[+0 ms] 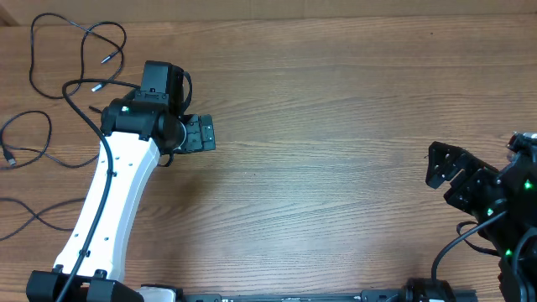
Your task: Untangle cables
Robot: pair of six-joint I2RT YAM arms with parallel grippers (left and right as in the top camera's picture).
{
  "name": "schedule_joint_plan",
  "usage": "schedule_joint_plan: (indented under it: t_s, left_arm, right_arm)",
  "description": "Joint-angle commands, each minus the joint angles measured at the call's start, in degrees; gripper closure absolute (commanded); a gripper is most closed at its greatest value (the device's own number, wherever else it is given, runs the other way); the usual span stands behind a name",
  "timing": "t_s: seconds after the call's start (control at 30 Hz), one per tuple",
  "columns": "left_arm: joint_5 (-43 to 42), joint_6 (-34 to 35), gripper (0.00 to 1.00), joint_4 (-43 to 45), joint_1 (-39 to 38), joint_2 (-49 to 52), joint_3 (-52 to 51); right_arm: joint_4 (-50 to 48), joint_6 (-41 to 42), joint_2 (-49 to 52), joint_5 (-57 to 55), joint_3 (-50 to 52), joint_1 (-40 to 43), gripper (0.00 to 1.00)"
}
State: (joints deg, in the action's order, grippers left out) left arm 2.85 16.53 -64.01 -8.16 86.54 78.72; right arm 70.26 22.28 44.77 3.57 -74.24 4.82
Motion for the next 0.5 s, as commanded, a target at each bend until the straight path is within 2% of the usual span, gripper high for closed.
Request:
schedule_joint_plan:
  t_s: [0.0, 0.33, 0.47]
  left_arm:
    - [0.55, 0.81, 0.01, 0.2, 0.26, 0.35, -0.48]
    - [0.55, 0.81, 0.0, 0.22, 0.26, 0.35, -0.48]
    - [0.55, 0.81, 0.0, 0.22, 0.26, 0.35, -0.48]
  right_arm:
    - [-0.09, 0.24, -0.48, -0.52, 0.31, -0.37, 0.0]
    - [-0.09, 0.24, -4.09, -0.52, 0.31, -0.55, 0.0]
    - [-0.09, 0.24, -6.38, -0.52, 0.31, -3.1, 0.0]
